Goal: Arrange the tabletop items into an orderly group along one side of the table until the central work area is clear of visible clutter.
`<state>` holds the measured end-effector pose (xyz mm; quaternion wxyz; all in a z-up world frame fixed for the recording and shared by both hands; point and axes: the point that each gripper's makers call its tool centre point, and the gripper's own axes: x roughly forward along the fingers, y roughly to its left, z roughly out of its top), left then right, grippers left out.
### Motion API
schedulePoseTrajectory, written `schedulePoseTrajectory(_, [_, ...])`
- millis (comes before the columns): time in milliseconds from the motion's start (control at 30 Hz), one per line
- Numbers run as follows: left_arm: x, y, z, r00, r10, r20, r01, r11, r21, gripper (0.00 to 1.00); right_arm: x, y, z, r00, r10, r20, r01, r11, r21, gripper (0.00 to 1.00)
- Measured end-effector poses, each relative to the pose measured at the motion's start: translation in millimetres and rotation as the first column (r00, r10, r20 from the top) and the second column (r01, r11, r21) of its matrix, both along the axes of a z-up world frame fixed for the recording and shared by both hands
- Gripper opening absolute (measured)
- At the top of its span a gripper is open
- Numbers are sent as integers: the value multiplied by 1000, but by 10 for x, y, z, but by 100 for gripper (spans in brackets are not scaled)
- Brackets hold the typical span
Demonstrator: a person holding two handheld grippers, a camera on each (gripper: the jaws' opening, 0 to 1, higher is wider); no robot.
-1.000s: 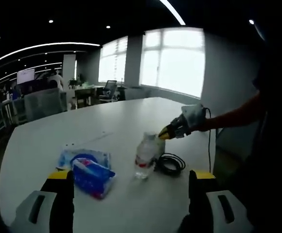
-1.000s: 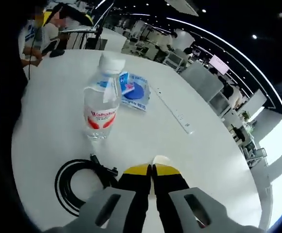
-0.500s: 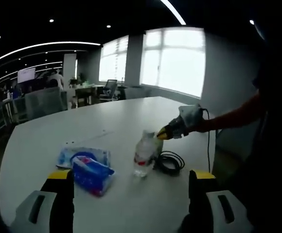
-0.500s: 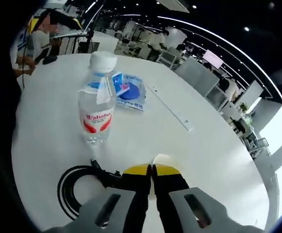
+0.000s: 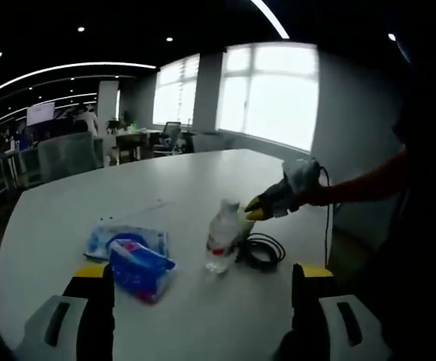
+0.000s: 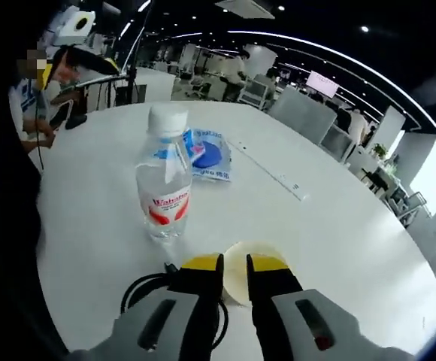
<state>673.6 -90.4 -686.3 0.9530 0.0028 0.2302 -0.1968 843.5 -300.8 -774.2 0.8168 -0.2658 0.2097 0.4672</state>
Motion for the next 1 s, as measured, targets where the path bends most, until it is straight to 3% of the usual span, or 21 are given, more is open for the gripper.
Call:
schedulePoseTrajectory(133, [30, -6, -6, 1000, -3, -1, 3, 1000, -1, 97, 21, -28, 77, 999, -41, -21, 42, 998, 53, 15])
schedulePoseTrajectory(333, [100, 64, -5, 1000, -12, 5, 12, 1000, -3, 97, -4, -23, 352, 985, -144, -91, 159, 970, 186, 17])
schedulePoseTrajectory(467, [154, 135, -9, 1000, -18, 4, 18, 1000, 10, 97, -54, 19, 505, 969, -187, -160, 225, 938, 264, 21])
schedulePoseTrajectory(667, [234, 248, 24, 1000, -12, 12, 12, 1000, 20, 98, -47, 55, 738, 951, -240, -195, 296, 888, 351, 22])
schedulePoseTrajectory(767, [289, 285, 73, 1000, -20, 23, 20, 999, 33, 99, -142, 157, 920, 942, -233, -241, 316, 856, 409, 22])
schedulePoseTrajectory(867, [352, 360, 79, 999, -24, 21, 23, 999, 45, 98, -255, 280, 1031, 949, -209, -236, 294, 858, 422, 23])
schedulePoseTrajectory(1000, [445, 523, 47, 999, -36, 23, 35, 997, 62, 98, -474, 493, 1176, 951, -176, -255, 280, 842, 461, 29])
